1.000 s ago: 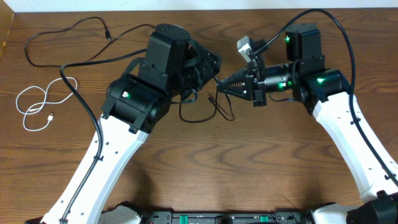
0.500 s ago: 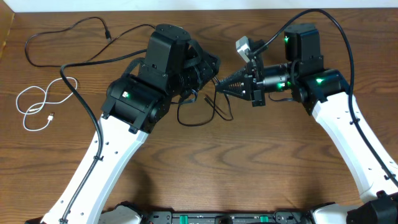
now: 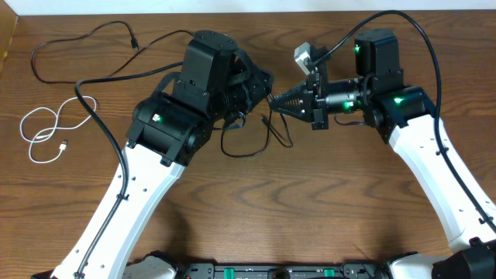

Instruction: Untangle cables

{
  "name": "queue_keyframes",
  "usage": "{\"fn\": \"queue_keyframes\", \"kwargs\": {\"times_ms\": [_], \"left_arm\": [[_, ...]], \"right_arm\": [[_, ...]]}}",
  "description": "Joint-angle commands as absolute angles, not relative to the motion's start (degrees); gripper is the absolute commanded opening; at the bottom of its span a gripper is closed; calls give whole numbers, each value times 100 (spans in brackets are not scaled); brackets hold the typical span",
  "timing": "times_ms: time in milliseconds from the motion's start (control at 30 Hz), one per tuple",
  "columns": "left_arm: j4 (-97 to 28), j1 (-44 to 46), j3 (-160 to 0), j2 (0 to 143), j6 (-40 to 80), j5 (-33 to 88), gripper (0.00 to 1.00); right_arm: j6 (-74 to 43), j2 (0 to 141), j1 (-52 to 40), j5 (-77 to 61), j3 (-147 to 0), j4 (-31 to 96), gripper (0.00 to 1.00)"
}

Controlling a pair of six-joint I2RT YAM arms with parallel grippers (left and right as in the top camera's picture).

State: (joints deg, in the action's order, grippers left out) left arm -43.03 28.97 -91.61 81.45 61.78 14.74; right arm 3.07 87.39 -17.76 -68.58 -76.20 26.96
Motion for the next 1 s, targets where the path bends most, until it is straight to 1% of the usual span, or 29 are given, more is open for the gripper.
{"fn": "queue_keyframes", "kwargs": {"times_ms": [0, 533, 967], "left_arm": [[-4294, 2877, -9194, 8167, 6163, 1496, 27], [-4366, 2639, -9194, 8167, 6160, 1393, 27], [-4362, 2637, -9185, 8167, 6163, 1503, 27]], "right_arm": [[235, 8648, -1804, -6984, -7607, 2676, 1], [237, 8648, -1804, -7111, -7607, 2679, 1], [235, 8648, -1809, -7113, -7607, 2674, 1]]}}
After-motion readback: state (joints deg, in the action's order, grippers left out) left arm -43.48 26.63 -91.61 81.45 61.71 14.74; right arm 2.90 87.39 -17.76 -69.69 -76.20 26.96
